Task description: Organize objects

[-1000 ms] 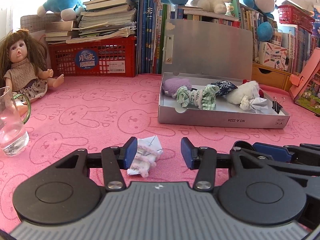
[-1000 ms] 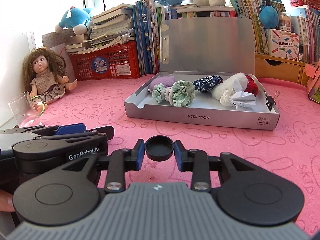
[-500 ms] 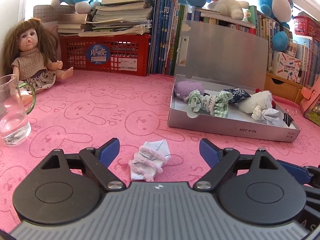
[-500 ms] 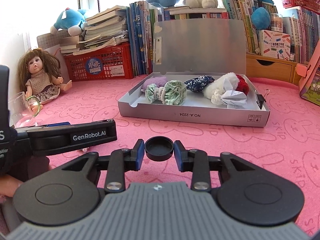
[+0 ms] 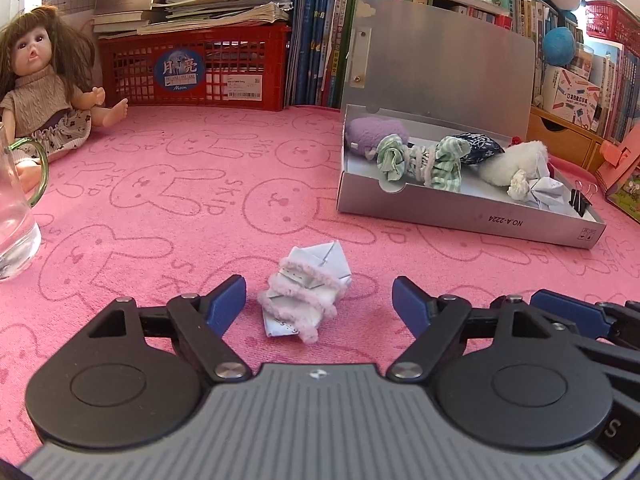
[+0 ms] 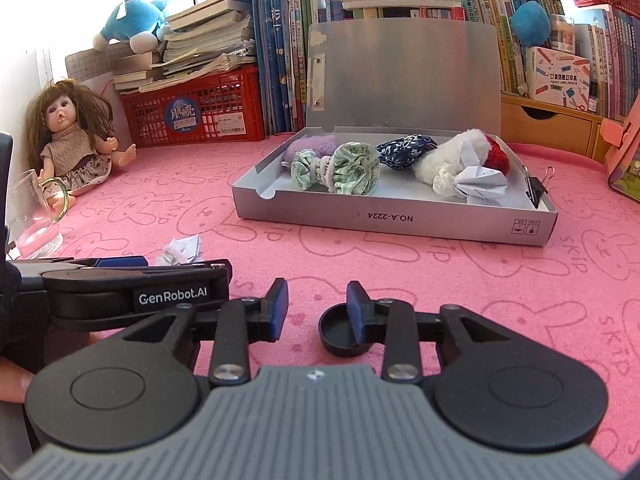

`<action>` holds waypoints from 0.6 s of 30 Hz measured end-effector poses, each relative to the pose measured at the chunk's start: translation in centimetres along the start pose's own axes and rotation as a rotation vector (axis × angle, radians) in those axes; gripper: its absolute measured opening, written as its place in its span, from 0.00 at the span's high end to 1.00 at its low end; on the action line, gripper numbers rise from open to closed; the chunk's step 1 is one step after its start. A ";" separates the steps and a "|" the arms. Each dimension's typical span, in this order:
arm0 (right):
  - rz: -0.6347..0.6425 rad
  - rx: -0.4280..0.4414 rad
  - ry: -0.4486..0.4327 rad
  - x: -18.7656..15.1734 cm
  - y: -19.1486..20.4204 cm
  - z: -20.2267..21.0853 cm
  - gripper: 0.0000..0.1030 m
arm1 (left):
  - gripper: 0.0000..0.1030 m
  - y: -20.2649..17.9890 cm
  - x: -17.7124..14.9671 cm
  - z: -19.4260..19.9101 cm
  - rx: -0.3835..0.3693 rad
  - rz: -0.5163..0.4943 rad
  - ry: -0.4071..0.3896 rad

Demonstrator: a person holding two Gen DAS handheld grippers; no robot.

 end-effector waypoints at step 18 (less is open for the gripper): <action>0.004 -0.122 0.075 -1.5 -0.9 -1.1 0.18 | 0.00 0.4 -0.1 -1.0 0.022 -0.091 0.046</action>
Point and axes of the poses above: each gripper's, at about its wrist camera, not at the fingertips, and z roughly against the way its jaws point, y to its left, x to its top, the point moved 10 cm from there along -z, roughly the way its jaws point, and after that the axes turned 12 degrees about y, right-handed, at the moved point
